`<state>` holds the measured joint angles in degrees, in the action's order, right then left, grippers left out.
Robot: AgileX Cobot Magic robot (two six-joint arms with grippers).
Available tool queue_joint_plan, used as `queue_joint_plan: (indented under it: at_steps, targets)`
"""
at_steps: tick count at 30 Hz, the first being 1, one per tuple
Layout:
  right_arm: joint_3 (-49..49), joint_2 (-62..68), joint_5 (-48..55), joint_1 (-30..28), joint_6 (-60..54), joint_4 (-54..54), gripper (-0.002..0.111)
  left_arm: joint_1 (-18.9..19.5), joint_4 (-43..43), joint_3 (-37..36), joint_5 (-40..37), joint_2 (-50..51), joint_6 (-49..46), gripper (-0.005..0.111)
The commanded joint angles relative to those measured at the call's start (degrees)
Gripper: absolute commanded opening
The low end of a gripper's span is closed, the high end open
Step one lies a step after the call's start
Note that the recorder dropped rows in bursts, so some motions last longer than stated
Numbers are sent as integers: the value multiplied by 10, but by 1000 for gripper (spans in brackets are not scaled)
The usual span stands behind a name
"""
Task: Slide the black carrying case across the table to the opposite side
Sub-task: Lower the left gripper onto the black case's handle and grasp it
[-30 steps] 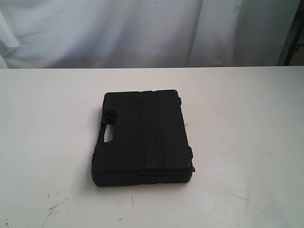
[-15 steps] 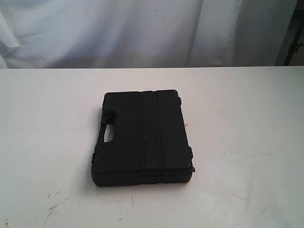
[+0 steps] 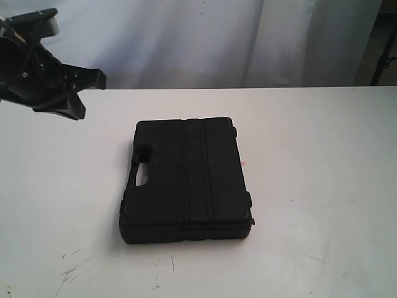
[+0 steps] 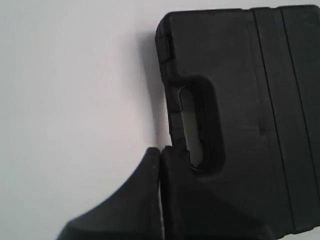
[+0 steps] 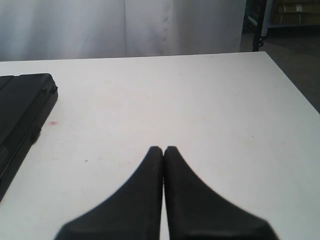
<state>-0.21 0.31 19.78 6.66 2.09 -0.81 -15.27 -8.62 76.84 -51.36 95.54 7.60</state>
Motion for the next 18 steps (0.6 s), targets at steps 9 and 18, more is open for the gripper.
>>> queue_joint_plan:
  at_steps: [9,18]
  targets:
    - [2,-3,0,-4,2,-2,0,-57,50,43,-11,100,77,1]
    - [2,-3,0,-4,2,-2,0,-67,50,65,-7,147,103,16]
